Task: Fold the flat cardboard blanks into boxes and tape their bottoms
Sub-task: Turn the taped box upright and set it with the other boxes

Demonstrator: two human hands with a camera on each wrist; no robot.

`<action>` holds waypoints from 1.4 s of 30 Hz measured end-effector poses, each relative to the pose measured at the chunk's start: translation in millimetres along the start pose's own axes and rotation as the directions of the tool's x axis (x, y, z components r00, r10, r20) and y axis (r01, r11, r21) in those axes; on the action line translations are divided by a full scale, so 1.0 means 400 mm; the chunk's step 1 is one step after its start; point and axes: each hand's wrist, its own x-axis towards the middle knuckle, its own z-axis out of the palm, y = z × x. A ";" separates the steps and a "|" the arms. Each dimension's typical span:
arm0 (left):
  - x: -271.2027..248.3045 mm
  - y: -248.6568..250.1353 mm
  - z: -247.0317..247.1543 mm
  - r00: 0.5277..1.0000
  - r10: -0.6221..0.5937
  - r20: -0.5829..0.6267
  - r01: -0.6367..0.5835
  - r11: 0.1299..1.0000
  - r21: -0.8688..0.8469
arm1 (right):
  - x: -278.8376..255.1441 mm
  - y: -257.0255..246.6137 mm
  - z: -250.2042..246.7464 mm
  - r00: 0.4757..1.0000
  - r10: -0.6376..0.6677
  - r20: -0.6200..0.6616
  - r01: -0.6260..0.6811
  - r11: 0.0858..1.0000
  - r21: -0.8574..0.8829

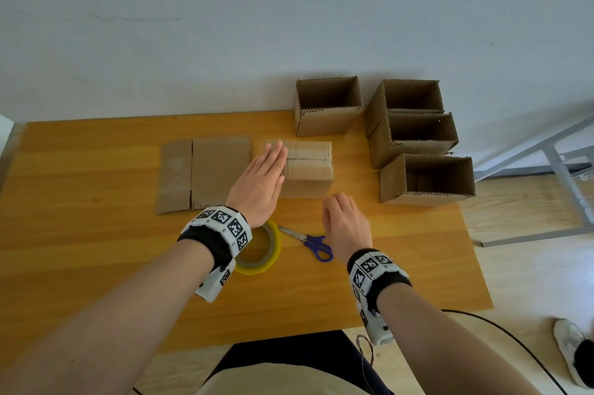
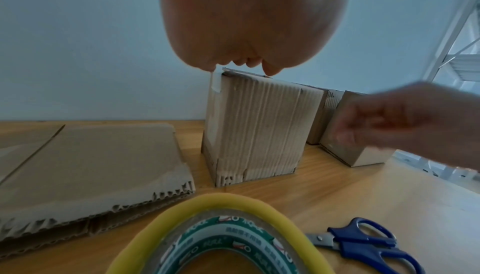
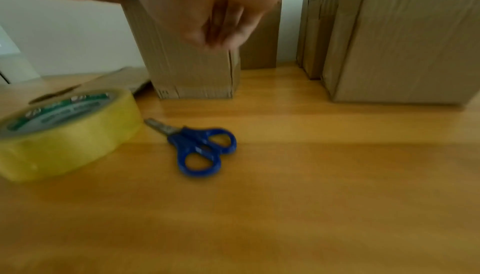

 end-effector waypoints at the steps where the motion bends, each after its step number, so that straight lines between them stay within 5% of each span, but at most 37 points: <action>1: 0.002 0.005 -0.004 1.000 -0.010 -0.010 0.010 1.000 0.002 | 0.024 -0.009 -0.011 0.993 -0.040 -0.110 0.041 0.999 0.010; 4: 0.008 0.016 -0.008 0.999 -0.042 -0.006 0.042 0.998 0.043 | 0.101 -0.044 -0.047 0.975 -0.081 -0.206 0.080 0.997 -0.012; 10: 0.014 0.017 0.002 0.999 -0.044 0.017 0.042 0.993 0.111 | 0.168 -0.064 -0.049 0.985 -0.104 0.140 0.111 0.993 -0.041; 14: 0.017 0.010 0.016 0.998 -0.035 0.059 0.029 0.994 0.108 | 0.157 -0.050 -0.029 0.970 -0.105 0.219 0.121 0.991 -0.062; 22: 0.025 0.015 0.026 0.986 -0.130 0.100 0.147 0.972 -0.182 | 0.138 -0.013 -0.027 0.971 0.015 0.237 -0.047 0.990 0.133; 27: 0.031 0.036 0.023 0.963 -0.250 0.103 0.269 0.855 -0.442 | 0.146 -0.039 -0.054 0.939 0.169 0.300 -0.269 0.904 0.332; 34: 0.046 0.037 0.000 0.923 -0.367 0.115 0.353 0.690 -0.631 | 0.174 -0.048 -0.061 0.858 0.376 0.350 -0.513 0.669 0.538; 42: 0.096 0.004 0.002 0.803 -0.519 0.293 0.529 0.392 -0.753 | 0.202 -0.039 -0.071 0.761 0.449 0.468 -0.648 0.495 0.579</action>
